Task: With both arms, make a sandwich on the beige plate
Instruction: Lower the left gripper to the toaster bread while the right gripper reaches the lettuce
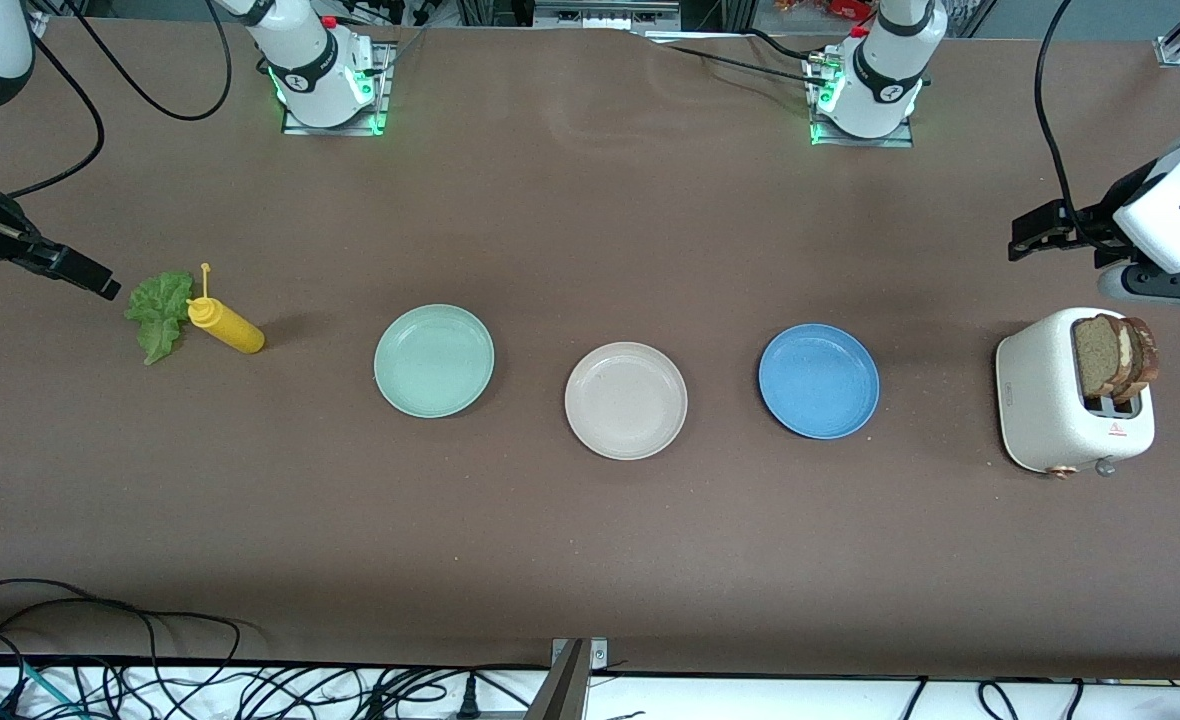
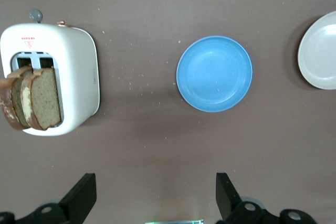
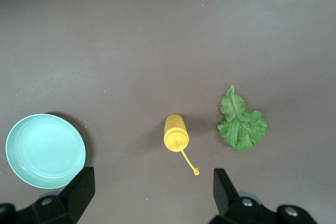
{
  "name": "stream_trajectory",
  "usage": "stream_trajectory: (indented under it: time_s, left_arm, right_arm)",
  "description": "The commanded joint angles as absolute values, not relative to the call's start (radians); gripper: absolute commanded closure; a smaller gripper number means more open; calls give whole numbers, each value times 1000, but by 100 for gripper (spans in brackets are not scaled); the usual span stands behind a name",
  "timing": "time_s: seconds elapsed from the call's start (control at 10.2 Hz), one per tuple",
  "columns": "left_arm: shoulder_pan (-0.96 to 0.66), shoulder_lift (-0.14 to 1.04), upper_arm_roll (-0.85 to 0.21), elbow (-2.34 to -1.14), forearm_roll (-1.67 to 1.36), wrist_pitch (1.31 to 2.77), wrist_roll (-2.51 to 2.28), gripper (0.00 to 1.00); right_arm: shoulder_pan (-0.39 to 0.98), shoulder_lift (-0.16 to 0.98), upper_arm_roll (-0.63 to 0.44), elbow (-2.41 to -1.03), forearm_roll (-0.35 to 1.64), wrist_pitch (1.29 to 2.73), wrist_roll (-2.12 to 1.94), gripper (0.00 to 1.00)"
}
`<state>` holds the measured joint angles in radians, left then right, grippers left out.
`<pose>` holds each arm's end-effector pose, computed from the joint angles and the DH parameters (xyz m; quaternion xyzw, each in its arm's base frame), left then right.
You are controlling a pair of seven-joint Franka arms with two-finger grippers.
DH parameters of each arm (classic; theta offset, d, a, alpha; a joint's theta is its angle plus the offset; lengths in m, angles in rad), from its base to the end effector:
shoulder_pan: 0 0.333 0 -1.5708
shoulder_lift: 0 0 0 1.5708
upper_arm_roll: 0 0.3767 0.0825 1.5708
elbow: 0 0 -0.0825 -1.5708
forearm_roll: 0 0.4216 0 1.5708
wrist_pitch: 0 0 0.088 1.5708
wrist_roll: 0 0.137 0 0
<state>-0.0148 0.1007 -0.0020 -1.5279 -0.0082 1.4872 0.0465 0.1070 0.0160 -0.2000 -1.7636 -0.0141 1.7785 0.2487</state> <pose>0.6133 -0.0114 0.6095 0.9970 -0.0316 -0.0706 0.0052 0.6031 -0.0571 0.5648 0.9857 -0.1686 0.0003 0.0085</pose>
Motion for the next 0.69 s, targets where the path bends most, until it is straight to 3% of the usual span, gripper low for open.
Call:
stream_trajectory:
  time_s: [0.0,0.59]
  left_arm:
    - [18,130,2,-1526,-2,1534,99,0]
    - [173,279,5,-1529,25,1731,242,0]
  right_arm:
    - [104,17,-209,-1763,-14,1764,244,0]
    - [97,47,-241,-1767,-24,1764,242,0]
